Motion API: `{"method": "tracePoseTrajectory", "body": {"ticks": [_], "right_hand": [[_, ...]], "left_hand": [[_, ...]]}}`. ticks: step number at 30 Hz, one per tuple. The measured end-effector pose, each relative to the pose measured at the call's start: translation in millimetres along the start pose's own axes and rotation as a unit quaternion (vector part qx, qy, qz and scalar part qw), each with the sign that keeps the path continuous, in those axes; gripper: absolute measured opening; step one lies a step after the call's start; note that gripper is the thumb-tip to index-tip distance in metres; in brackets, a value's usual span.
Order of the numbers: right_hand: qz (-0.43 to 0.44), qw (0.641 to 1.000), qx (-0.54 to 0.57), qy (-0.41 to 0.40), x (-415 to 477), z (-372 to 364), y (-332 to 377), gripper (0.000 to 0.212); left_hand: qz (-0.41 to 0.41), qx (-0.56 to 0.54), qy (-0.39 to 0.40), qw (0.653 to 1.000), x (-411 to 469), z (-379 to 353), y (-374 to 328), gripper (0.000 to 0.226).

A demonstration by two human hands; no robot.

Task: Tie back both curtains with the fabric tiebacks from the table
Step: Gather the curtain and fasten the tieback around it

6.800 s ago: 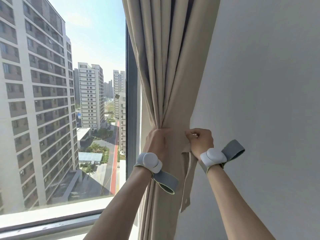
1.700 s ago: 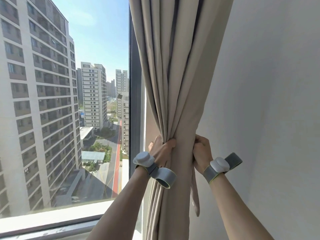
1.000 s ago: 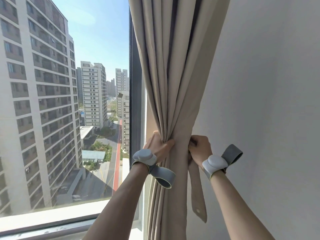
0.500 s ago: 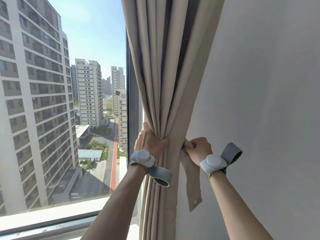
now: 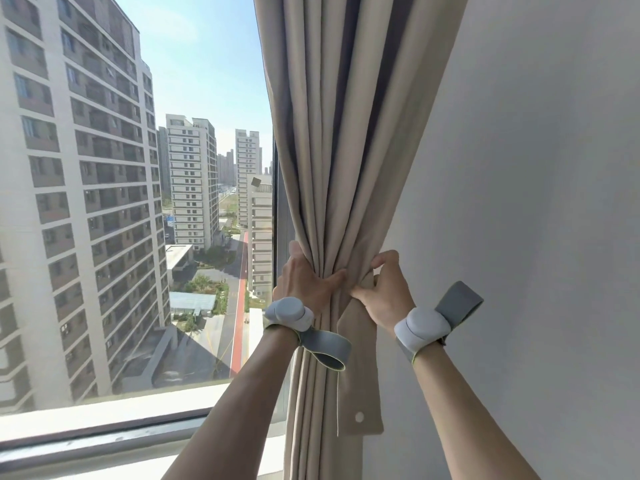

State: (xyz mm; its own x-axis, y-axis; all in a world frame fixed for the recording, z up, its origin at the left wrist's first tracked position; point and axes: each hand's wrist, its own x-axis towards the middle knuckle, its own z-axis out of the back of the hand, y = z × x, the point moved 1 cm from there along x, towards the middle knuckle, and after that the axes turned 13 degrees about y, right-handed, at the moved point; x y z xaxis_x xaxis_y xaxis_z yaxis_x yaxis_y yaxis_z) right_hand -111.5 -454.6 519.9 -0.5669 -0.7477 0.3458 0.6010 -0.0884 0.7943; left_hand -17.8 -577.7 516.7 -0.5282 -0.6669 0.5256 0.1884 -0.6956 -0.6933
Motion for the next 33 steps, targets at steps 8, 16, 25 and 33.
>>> {"method": "tracePoseTrajectory", "body": {"ticks": [8, 16, 25, 33], "right_hand": [[-0.016, 0.996, -0.085, -0.003, -10, 0, 14, 0.021], [-0.048, 0.992, -0.106, 0.056, -40, -10, 41, 0.018], [-0.077, 0.985, -0.035, 0.152, -79, -7, 65, 0.040], [-0.080, 0.964, 0.066, 0.245, -120, 9, 72, 0.020]], "left_hand": [[-0.028, -0.018, -0.007, 0.999, -17, 4, -4, 0.073], [-0.050, 0.001, 0.001, 0.999, -45, 24, -7, 0.076], [-0.171, -0.123, 0.054, 0.976, -80, 46, -14, 0.023], [-0.173, -0.099, 0.083, 0.976, -122, 70, -29, 0.059]]}}
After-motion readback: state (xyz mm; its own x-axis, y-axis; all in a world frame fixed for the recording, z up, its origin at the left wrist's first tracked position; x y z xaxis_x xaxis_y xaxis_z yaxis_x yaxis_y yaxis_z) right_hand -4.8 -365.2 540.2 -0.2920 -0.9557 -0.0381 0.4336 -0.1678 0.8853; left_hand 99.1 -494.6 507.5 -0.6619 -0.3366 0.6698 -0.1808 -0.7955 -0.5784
